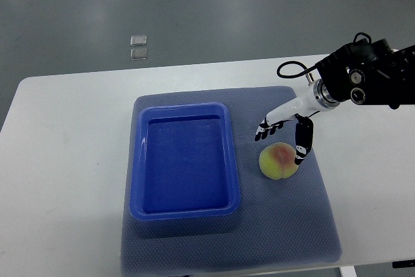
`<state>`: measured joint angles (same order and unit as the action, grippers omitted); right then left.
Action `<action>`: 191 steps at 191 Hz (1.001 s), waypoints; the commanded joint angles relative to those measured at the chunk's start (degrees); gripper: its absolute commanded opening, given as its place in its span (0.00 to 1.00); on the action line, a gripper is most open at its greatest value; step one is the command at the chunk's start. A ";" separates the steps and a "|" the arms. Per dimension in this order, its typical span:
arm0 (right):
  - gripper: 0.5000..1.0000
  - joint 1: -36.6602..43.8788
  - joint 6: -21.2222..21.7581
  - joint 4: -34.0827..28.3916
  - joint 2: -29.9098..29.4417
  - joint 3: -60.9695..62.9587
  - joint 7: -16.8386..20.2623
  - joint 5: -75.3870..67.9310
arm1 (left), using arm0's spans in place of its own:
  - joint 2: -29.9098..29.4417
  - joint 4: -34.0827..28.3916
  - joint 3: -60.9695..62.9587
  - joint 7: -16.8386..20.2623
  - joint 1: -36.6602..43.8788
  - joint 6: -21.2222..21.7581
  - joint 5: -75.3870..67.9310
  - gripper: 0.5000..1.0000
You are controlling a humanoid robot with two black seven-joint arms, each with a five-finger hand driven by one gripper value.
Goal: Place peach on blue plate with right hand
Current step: 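Close the right hand fingers around the peach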
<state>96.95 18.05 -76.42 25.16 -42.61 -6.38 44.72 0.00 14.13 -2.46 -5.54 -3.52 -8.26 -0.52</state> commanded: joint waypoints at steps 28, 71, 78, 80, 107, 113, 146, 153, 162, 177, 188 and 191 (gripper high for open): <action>0.86 -3.87 -2.58 0.40 0.24 0.34 -0.13 1.16 | 0.00 -0.24 -0.17 0.00 0.00 0.27 0.08 1.00; 0.85 -5.10 -4.43 0.40 0.42 0.51 -0.30 1.07 | 0.00 -0.33 -0.26 0.00 0.00 0.35 0.08 1.00; 0.83 -5.28 -5.13 0.40 0.51 0.51 -0.30 1.16 | 0.00 -0.33 -0.26 0.00 0.00 0.35 0.08 1.00; 0.82 -5.37 -5.22 0.40 0.42 0.51 -0.30 1.16 | 0.00 -0.33 -0.26 0.00 0.00 0.44 0.08 1.00; 0.72 -6.69 -5.92 0.40 0.42 1.21 -0.39 1.16 | 0.00 -0.33 -0.26 0.00 0.00 0.44 0.17 1.00; 0.72 -6.77 -6.01 0.49 0.42 1.39 -0.39 1.16 | 0.00 -0.33 -0.26 0.00 0.00 0.44 0.17 1.00; 0.64 -8.18 -6.27 0.93 0.68 2.80 -0.30 1.16 | 0.00 -0.42 -0.26 0.00 0.00 0.53 0.17 1.00; 0.52 -8.44 -6.36 1.01 0.86 2.88 -0.39 1.16 | 0.00 -0.59 -0.26 0.00 0.09 0.62 0.17 1.00; 0.45 -8.53 -6.45 1.01 0.95 2.97 -0.39 1.16 | 0.00 -1.29 -0.26 0.00 0.00 0.62 0.17 1.00; 0.28 -8.27 -6.80 1.01 1.73 3.06 -0.30 1.16 | 0.00 -1.82 -0.26 0.00 0.09 0.62 0.08 1.00; 0.18 -8.00 -6.80 1.01 2.18 2.97 -0.30 1.16 | 0.00 -1.82 -0.26 0.00 0.00 0.62 0.08 1.00; 0.18 -8.00 -6.80 1.01 2.18 2.97 -0.30 1.16 | 0.00 -1.82 -0.26 0.00 0.00 0.62 0.08 1.00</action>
<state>88.51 11.43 -75.42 26.57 -39.63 -6.74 45.86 0.00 12.60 -2.73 -5.54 -3.49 -7.65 -0.35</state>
